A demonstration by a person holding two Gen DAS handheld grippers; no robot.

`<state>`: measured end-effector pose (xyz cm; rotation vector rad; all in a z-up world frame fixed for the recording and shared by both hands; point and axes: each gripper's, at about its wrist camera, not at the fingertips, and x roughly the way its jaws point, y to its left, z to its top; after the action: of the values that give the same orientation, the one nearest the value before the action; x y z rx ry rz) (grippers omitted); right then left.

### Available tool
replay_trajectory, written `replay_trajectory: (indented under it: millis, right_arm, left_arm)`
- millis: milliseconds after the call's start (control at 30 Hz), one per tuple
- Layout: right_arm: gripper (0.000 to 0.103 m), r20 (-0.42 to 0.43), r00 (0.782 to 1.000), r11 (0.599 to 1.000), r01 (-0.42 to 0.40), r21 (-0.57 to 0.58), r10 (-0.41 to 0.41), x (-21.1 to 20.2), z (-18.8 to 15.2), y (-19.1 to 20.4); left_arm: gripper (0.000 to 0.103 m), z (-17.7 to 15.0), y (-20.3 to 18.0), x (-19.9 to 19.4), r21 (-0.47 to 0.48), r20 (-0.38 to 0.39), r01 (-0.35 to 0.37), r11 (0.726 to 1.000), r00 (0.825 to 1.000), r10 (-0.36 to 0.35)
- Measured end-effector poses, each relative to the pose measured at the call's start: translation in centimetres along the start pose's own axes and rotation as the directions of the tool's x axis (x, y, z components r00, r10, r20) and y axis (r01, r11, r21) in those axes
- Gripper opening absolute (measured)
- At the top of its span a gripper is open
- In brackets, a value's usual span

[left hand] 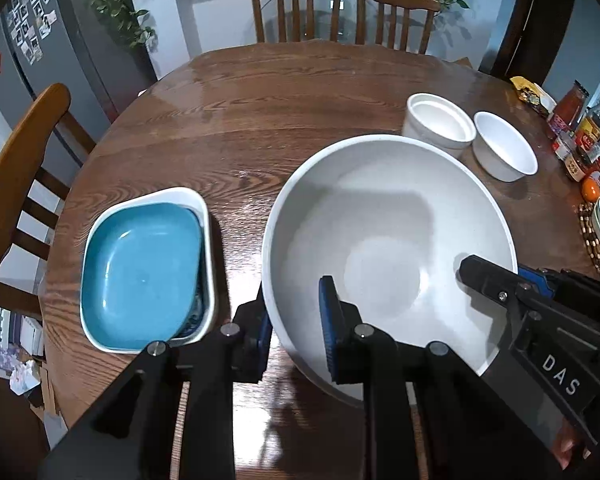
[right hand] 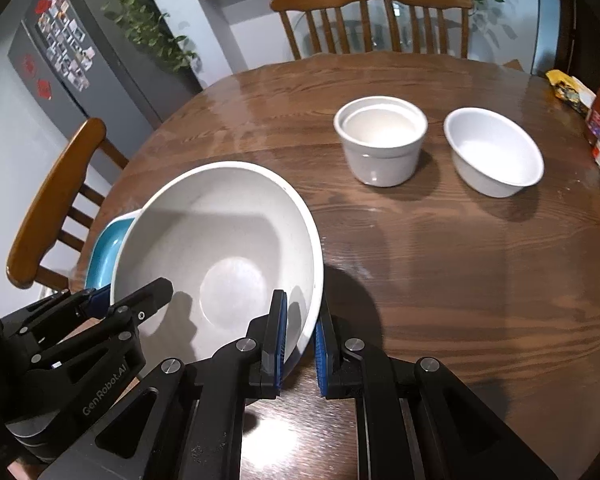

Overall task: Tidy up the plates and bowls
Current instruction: 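Lift the large white bowl with both grippers and carry it beside the dish stack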

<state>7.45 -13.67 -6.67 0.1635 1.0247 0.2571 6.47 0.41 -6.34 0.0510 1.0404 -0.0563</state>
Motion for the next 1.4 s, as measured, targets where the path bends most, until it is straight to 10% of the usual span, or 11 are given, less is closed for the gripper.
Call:
replay_trajectory:
  millis: [1400]
  right_arm:
    - [0.014,-0.075,0.997,1.0,0.015,0.028,-0.013,4.4,1.0,1.0]
  left_arm:
    - [0.019,1.3,1.9,4.6,0.02,-0.106,-0.007,1.0,0.994,0.009]
